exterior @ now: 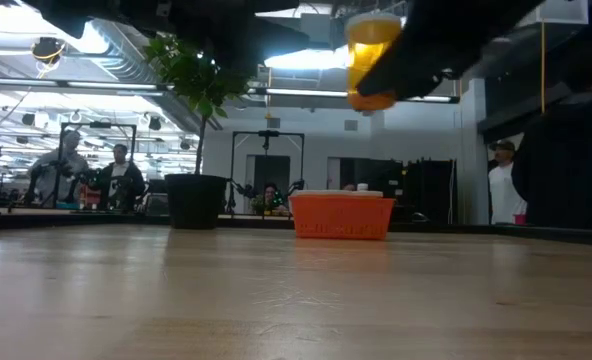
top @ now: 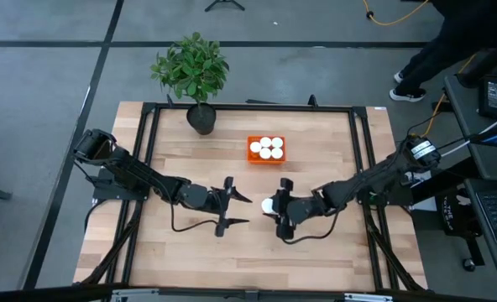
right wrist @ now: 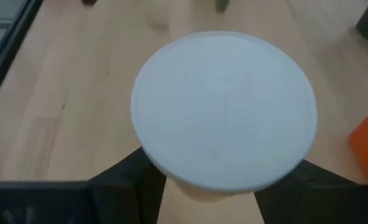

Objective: Pick and place pill bottles into a basket
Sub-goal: Put the orange pill bottle into the orange bin

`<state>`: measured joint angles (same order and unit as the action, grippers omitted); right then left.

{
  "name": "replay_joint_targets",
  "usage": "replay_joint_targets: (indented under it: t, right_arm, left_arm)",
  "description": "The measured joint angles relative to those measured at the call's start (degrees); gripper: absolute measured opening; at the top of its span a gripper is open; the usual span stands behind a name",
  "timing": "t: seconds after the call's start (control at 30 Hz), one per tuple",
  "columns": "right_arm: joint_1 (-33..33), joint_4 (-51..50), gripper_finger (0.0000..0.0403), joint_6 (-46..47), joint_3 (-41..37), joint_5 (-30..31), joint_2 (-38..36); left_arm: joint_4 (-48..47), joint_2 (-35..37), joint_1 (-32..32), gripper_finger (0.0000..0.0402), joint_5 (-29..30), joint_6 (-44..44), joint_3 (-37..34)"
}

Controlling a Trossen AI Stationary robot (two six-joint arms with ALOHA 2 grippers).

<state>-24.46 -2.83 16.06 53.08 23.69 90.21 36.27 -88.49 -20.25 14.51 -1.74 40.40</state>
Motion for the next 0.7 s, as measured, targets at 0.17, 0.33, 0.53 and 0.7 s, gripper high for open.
replay_joint_targets:
  t: [0.17, 0.33, 0.53, 0.7]
  right_arm:
    - [1.3, 0.0, 0.0197, -1.9, 1.0, 0.0, 0.0]
    - [2.1, 1.1, 0.0197, -3.4, 1.2, -1.5, 0.0]
    - [2.3, 1.4, 0.0197, -4.8, 1.2, -1.5, 0.0]
    - [2.8, 1.4, 0.0197, -4.8, 1.2, -1.5, -0.1]
  left_arm:
    - [1.4, 0.0, 0.2, 0.0283, 0.6, -0.5, 0.0]
    - [4.5, 0.0, 1.5, 0.0283, 3.0, -0.7, 0.0]
    - [5.0, -1.2, 3.6, 0.0283, 1.9, -3.6, 0.0]
    - [6.2, -3.7, 4.1, 0.0283, -0.2, -4.1, 1.0]
